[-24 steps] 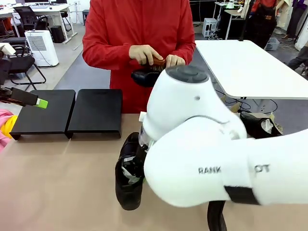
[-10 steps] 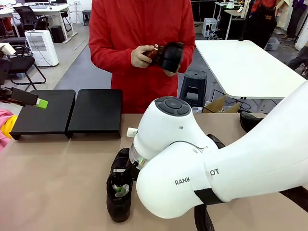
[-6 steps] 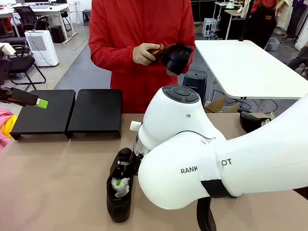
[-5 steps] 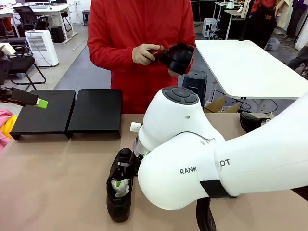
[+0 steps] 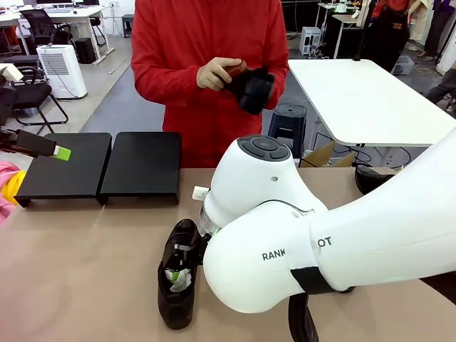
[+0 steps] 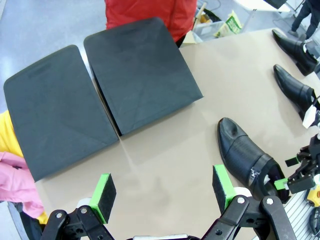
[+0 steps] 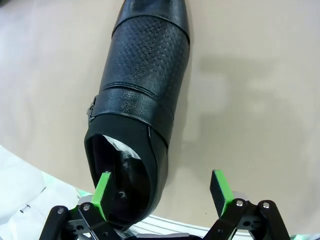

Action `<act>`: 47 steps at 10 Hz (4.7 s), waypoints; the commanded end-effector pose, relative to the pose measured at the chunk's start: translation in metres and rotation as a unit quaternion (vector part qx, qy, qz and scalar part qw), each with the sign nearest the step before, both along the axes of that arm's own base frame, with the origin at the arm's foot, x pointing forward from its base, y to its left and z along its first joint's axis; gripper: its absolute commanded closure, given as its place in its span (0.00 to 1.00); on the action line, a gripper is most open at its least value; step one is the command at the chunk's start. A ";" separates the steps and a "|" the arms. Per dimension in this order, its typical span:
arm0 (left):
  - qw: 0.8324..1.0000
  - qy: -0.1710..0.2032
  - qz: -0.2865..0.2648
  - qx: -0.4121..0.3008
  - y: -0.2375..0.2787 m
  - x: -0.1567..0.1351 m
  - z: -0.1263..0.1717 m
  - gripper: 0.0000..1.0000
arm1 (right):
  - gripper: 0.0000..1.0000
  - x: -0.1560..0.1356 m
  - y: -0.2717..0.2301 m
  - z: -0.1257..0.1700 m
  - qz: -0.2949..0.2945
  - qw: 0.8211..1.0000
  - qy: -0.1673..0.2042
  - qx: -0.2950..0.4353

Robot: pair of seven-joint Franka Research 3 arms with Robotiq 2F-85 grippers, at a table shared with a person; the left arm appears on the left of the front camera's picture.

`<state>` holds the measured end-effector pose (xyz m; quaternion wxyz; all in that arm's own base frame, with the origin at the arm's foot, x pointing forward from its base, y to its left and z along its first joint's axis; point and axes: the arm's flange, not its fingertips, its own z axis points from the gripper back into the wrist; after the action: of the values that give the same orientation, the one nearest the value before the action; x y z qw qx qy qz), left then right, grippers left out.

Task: Organize the shoes by placing them on the stand.
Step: Place the Shoe from the middle of the table onto the Shoes Stand.

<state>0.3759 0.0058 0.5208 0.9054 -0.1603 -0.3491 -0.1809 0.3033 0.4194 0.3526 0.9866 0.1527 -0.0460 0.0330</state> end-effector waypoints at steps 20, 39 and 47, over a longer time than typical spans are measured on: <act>0.944 0.308 0.087 0.075 -0.311 -0.077 -0.075 0.00 | 0.00 0.035 -0.235 0.096 -0.332 0.942 -0.031 -0.040; 0.925 0.299 0.194 0.131 -0.372 -0.047 -0.175 0.10 | 0.00 0.035 -0.235 0.096 -0.332 0.942 -0.031 -0.040; 0.918 0.308 0.204 0.144 -0.366 -0.044 -0.178 1.00 | 0.00 0.035 -0.235 0.096 -0.332 0.942 -0.031 -0.040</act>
<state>0.3288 -0.3546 0.3431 0.9990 -0.0116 -0.0426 0.0072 0.3357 0.1832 0.4493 0.9452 0.0836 -0.1202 -0.2917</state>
